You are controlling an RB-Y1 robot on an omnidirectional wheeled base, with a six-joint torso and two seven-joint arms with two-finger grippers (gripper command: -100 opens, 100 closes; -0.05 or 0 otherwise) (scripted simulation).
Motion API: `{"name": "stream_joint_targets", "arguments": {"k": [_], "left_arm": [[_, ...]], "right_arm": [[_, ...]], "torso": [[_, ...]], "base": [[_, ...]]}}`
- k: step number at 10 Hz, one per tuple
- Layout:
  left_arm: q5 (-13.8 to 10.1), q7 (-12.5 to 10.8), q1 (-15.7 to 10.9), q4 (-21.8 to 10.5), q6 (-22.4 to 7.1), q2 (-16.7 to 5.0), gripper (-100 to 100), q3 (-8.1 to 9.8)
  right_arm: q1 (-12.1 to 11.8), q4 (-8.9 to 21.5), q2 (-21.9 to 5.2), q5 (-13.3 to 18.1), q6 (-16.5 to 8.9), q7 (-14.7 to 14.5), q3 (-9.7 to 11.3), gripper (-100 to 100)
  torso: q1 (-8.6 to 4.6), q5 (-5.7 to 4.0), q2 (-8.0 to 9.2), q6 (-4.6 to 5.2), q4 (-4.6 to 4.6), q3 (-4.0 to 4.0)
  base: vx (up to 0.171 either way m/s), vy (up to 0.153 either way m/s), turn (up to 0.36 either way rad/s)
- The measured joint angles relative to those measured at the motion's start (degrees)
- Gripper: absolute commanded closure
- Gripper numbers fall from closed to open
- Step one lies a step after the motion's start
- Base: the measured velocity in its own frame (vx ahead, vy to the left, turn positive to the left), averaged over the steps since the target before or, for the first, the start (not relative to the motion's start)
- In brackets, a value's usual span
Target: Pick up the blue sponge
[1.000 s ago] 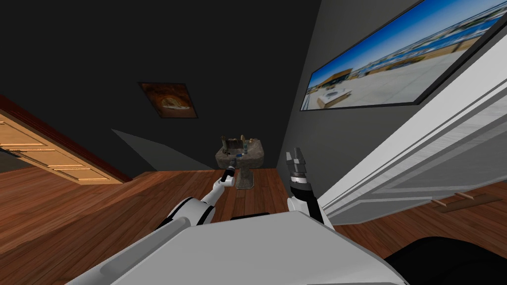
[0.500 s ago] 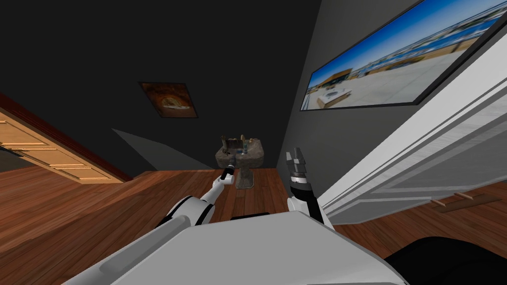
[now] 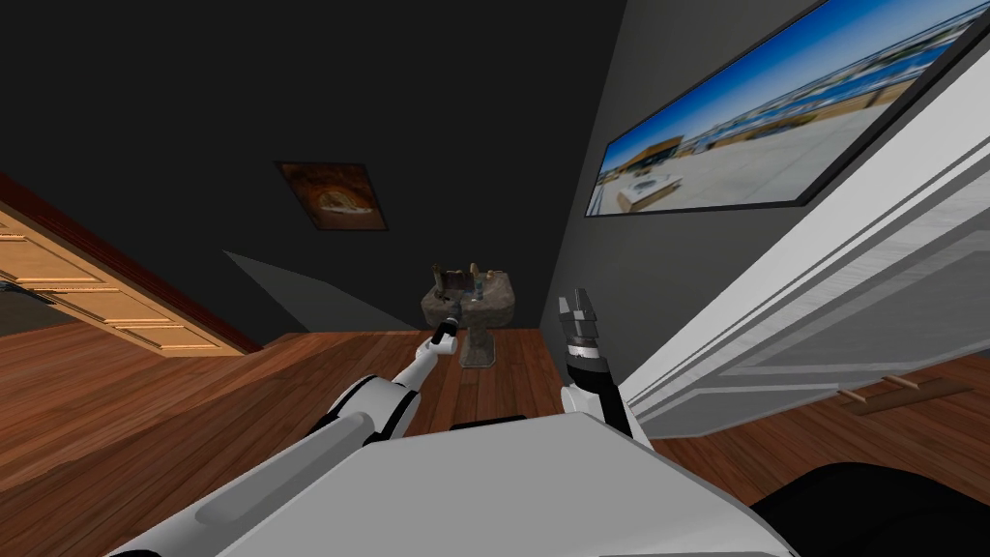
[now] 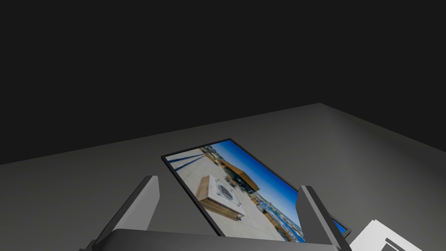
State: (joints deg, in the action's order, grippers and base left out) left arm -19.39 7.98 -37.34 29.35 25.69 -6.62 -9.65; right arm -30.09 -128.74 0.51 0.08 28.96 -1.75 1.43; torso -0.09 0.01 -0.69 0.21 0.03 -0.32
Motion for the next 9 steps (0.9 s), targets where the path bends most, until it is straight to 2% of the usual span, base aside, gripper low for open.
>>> {"name": "stream_joint_targets", "arguments": {"k": [3,9], "left_arm": [[0.9,-0.8,-0.9,0.6,-2.6,0.1,-100,0.74],[3.5,-3.5,-2.5,2.8,-9.5,0.1,-100,2.41]], "right_arm": [[0.0,0.0,0.0,0.0,0.0,0.0,0.0,0],[0.0,0.0,0.0,0.0,0.0,0.0,0.0,0]], "torso": [[0.00,0.00,-0.04,0.00,-0.01,-0.02],[0.00,0.00,-0.03,0.00,-0.01,-0.02]], "base": [[-0.016,-0.013,0.006],[-0.019,-0.013,0.006]]}}
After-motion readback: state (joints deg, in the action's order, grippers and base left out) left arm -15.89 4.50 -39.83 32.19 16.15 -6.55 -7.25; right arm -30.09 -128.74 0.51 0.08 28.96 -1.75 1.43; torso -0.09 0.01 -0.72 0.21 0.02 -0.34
